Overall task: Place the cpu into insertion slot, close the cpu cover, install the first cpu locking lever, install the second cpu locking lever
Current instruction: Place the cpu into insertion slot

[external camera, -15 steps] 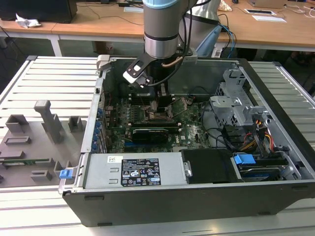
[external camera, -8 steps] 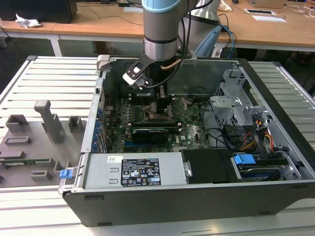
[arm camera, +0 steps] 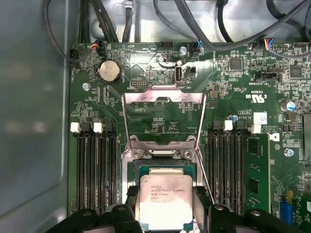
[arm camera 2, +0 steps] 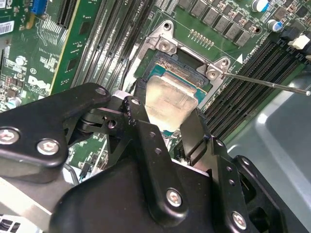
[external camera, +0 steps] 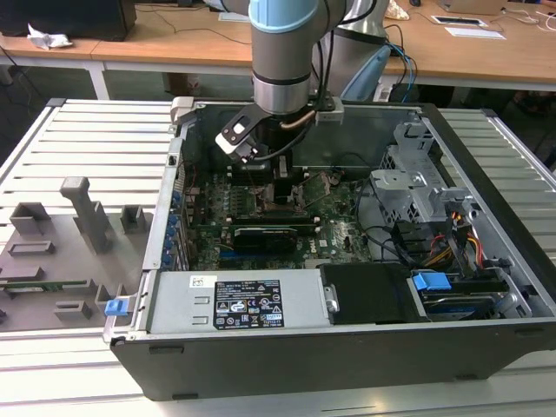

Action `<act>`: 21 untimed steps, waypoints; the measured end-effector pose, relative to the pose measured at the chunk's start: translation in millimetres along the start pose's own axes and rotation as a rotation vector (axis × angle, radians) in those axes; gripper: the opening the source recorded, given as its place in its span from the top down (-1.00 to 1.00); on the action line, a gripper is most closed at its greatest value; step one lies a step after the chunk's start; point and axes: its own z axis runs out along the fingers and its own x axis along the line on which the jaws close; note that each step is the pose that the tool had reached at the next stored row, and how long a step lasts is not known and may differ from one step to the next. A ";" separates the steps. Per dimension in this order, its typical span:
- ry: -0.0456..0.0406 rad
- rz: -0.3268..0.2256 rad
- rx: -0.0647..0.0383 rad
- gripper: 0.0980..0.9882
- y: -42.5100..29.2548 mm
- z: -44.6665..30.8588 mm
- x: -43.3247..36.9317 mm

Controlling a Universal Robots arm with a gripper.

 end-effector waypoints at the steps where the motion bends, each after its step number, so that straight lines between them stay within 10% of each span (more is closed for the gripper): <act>1: -0.0001 0.000 0.000 0.04 -0.4 0.8 0.0; 21: -0.0018 -0.007 0.000 0.04 -1.4 15.6 1.1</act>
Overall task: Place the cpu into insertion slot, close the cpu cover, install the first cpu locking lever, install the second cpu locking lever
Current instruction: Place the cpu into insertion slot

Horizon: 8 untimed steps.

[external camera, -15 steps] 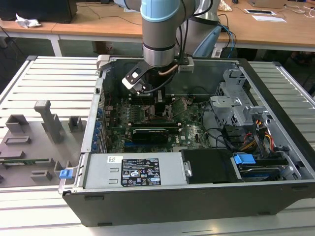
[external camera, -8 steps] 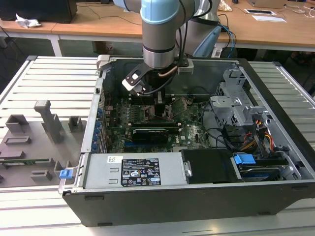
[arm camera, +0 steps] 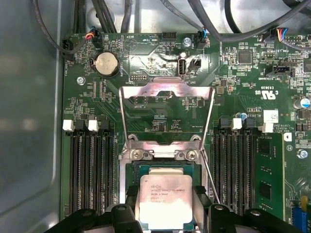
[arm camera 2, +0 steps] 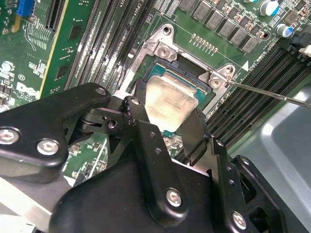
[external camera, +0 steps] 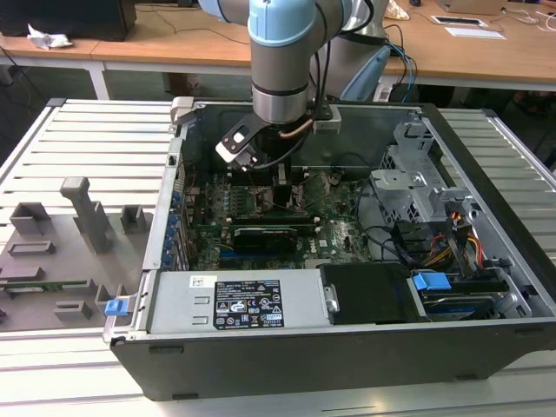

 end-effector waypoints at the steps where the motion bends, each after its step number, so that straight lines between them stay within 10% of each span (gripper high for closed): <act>1: 0.0000 0.000 0.000 0.04 0.0 0.5 0.0; 8: 0.0001 0.000 0.000 0.04 -0.1 1.3 0.1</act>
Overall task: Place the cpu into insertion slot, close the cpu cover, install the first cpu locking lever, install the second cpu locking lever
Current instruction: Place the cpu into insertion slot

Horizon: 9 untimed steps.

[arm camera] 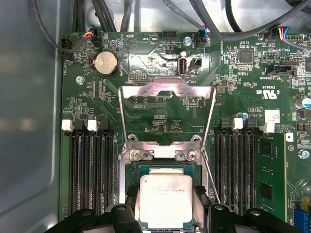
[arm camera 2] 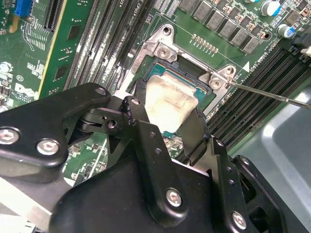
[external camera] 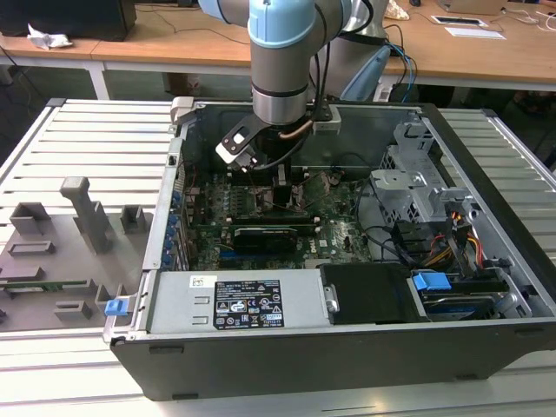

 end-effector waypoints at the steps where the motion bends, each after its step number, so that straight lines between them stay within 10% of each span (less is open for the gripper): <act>1: 0.0002 0.000 0.000 0.04 0.0 -0.2 0.0; 9: -0.0003 0.004 0.000 0.04 -0.4 -0.6 -0.5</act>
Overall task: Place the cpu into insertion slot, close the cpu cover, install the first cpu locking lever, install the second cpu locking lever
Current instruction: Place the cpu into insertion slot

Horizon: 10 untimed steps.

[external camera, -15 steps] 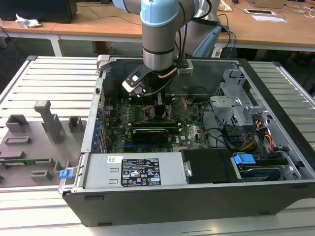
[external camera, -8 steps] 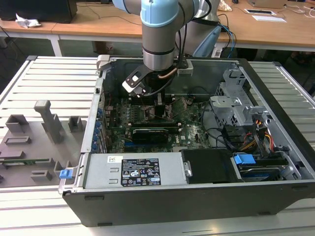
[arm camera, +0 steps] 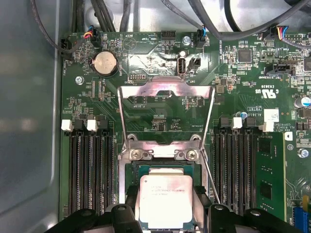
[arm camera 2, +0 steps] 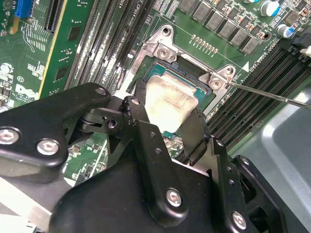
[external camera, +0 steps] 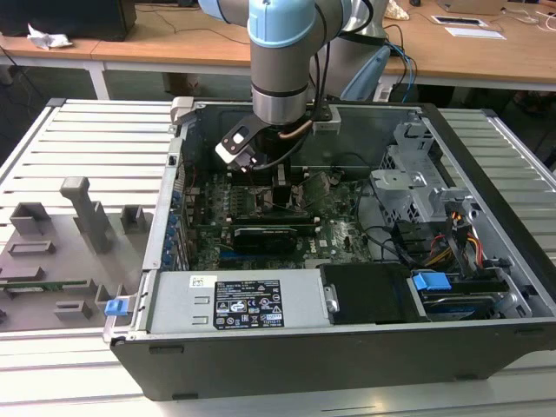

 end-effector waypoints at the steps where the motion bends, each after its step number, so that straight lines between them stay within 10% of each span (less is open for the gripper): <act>1: -0.0001 0.000 0.000 0.04 0.0 0.1 -0.1; 10: -0.0012 0.000 0.000 0.04 -0.1 0.9 -0.2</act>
